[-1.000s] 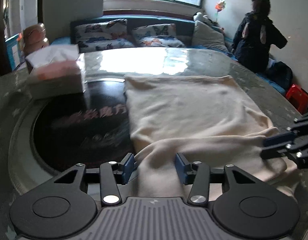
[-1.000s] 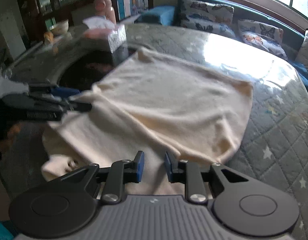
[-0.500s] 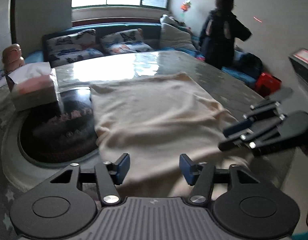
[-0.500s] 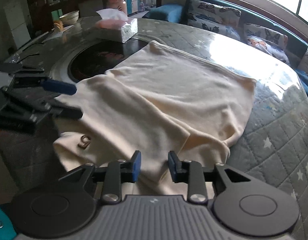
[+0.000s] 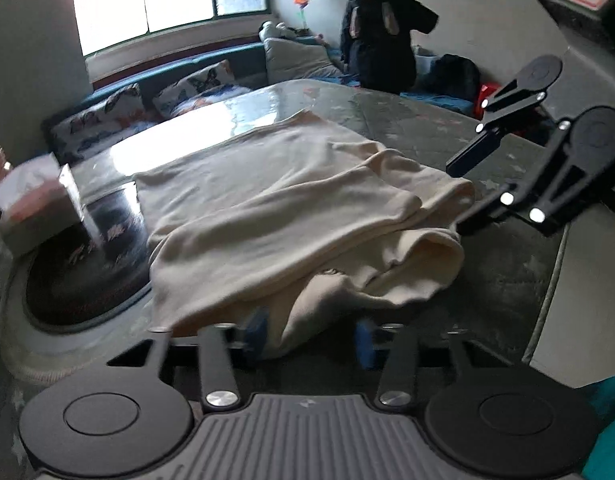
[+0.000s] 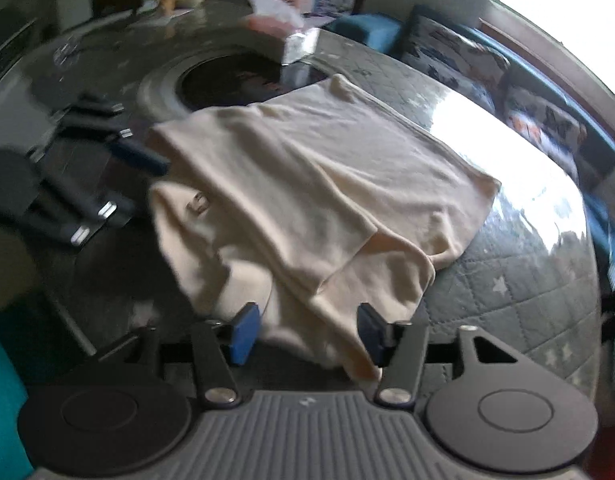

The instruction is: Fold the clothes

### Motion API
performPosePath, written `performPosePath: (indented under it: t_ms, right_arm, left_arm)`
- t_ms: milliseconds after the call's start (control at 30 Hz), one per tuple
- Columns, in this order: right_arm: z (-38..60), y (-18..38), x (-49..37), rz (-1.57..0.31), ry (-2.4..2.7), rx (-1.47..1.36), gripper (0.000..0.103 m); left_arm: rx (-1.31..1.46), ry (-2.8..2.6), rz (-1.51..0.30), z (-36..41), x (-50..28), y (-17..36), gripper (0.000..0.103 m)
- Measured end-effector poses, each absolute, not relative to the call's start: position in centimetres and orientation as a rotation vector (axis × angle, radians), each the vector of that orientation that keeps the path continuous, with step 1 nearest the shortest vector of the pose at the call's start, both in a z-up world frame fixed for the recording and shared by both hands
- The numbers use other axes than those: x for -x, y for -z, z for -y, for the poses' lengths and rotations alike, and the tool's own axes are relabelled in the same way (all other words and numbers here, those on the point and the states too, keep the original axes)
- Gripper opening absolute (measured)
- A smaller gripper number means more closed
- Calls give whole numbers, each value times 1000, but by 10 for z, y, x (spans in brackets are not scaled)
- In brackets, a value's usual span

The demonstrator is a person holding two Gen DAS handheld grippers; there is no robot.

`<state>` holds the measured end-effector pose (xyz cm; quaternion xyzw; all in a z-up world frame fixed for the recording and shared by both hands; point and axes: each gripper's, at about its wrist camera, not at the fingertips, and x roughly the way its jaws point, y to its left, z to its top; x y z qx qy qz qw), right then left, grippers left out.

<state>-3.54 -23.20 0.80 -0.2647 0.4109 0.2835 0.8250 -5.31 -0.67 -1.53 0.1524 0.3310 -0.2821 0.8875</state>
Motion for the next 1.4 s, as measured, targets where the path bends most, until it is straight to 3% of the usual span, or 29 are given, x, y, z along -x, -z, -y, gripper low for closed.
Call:
performPosePath:
  t_ms: [133,367,433,533,600,700,900,1133,1167,1300,1400]
  right_arm:
    - [229,2,47,-851,-633,626,64]
    - [215,12,51,-701,-658,670,67]
    - [212,14,45,-670,-665,652,63]
    - [207,16,28,-708,-670,585,41]
    - [208,14,16,-749,-686,522,24]
    - [212,7,4,-782,-703,460,13]
    - [217,-7,-13,-830,-715,390,10]
    - [221,-24,-28,-830,-699,325,9]
    - [220,-24,-28,-829,-695,323,9]
    - [221,-26,-25,-817,-683,320,8]
    - [222,-26,-18,-808,-688,311,7]
  left_arm:
    - [-315,603,-664,13,47,11,14]
    - [-204,599,-648,10,15,-11,12]
    - [-177,600,-655,9,6,-13,12]
    - [-174,605,-660,8,2,-12,13]
    - [-177,599,-660,5,3,-10,17]
    - [-175,590,-654,-5,10,-7,23]
    - [-228,572,-636,-17,23,0,47]
    - [-325,551,-616,-15,23,7,50]
    - [-341,554,-613,-14,22,8,48]
    - [-375,572,-613,-16,21,10,17]
    - [-337,593,-619,-23,23,6,12]
